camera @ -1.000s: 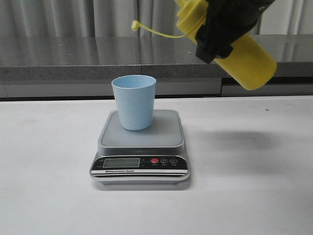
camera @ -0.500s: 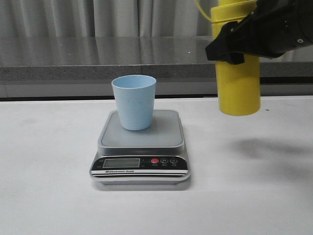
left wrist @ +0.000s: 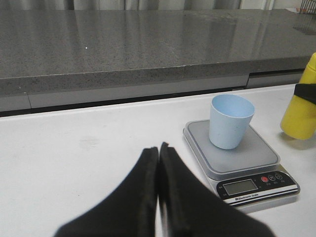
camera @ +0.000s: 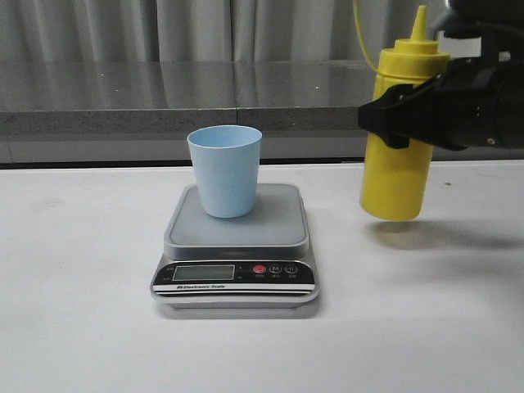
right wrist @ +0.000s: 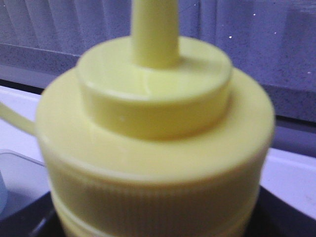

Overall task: Pour seasoning into cup on scale with both arms
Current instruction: 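Lower the yellow bottle onto the table beside the scale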

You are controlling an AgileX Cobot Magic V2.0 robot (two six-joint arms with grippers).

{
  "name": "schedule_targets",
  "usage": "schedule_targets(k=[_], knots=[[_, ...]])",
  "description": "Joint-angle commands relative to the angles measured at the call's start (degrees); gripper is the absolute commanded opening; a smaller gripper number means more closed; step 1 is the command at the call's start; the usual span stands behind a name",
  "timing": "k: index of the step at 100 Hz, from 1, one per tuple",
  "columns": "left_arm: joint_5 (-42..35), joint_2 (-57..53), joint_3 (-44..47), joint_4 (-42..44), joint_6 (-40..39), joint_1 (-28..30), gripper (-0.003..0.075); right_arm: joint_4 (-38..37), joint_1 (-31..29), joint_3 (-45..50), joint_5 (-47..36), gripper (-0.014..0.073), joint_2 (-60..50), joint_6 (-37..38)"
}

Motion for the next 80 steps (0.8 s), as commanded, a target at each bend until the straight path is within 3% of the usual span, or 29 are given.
schedule_targets(k=[1, 26, 38, 47, 64, 80], knots=[[-4.1, 0.5, -1.4, -0.7, -0.5, 0.0, -0.002, 1.3, -0.3, -1.7, -10.0, -0.006, 1.0, -0.7], [-4.1, 0.5, -1.4, -0.7, -0.5, 0.0, -0.002, 7.4, -0.3, -3.5, -12.6, -0.006, 6.7, -0.7], [-4.1, 0.5, -1.4, -0.7, -0.5, 0.0, -0.002, 7.3, -0.3, -3.5, -11.5, -0.0015, 7.0, -0.7], [-4.1, 0.5, -1.4, -0.7, -0.5, 0.0, -0.002, 7.3, -0.3, -3.5, -9.9, 0.0106, 7.0, -0.7], [-4.1, 0.5, -1.4, -0.7, -0.5, 0.0, -0.002, 7.1, -0.3, -3.5, -9.3, 0.0461, 7.0, -1.4], [-4.1, 0.5, -1.4, -0.7, -0.5, 0.0, -0.002, 7.1, -0.3, -3.5, -8.9, 0.0631, 6.6, -6.0]])
